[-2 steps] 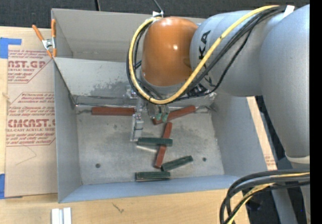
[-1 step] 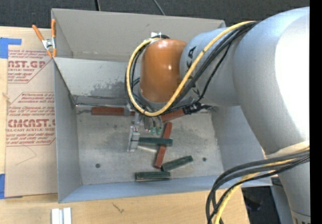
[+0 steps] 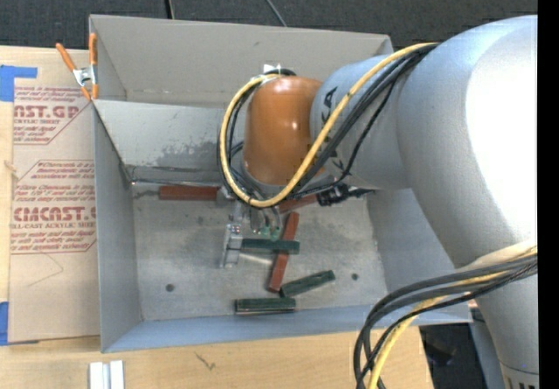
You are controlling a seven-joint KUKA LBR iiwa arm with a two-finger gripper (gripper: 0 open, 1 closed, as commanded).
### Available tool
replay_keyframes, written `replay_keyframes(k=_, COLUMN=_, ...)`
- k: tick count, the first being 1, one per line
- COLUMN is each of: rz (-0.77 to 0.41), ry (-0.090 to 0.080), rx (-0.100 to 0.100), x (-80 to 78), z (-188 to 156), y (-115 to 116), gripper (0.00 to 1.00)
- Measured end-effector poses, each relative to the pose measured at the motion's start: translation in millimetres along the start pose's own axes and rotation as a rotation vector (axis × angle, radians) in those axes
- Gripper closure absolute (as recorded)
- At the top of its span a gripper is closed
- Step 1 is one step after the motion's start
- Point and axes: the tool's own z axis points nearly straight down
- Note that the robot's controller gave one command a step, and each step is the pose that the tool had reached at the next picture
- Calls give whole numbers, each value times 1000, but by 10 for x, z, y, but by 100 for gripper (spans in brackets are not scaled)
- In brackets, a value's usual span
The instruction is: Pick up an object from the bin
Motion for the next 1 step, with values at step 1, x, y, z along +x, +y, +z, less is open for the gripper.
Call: replay_keyframes(k=1, rz=20, ry=12, rx=4, x=247, z=190, y=-90, gripper=0)
